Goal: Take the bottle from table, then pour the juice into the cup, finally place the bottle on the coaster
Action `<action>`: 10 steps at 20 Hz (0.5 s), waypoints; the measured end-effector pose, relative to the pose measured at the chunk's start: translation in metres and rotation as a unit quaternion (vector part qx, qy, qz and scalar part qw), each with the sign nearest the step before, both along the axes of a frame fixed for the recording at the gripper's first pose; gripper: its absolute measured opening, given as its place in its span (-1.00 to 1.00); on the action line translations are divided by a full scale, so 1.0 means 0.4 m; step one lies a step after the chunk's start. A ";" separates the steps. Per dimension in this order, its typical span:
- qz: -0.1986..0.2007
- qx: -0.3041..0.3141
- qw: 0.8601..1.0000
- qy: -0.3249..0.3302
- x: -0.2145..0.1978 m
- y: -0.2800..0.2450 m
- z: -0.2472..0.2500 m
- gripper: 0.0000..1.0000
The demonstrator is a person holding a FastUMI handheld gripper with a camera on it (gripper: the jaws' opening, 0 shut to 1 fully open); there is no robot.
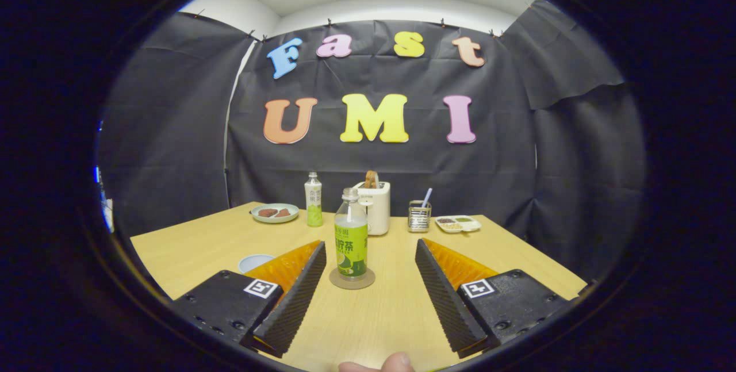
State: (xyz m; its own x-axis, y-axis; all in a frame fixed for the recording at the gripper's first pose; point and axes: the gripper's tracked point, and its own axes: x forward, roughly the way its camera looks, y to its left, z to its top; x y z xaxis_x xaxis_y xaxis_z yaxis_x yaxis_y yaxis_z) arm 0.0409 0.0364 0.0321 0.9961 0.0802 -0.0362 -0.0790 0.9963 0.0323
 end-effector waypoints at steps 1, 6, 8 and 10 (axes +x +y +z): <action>-0.001 -0.001 1.000 -0.007 -0.032 0.007 0.004 1.00; -0.003 0.003 0.999 -0.033 -0.145 0.035 -0.005 1.00; -0.009 0.010 0.999 -0.043 -0.167 0.028 0.004 1.00; -0.012 0.020 0.999 -0.041 -0.170 0.029 -0.011 1.00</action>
State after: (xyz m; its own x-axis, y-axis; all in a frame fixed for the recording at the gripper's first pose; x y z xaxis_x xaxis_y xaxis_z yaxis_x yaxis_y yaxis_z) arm -0.0271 0.0479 0.0278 0.9972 0.0568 0.0479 -0.0599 0.9960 0.0662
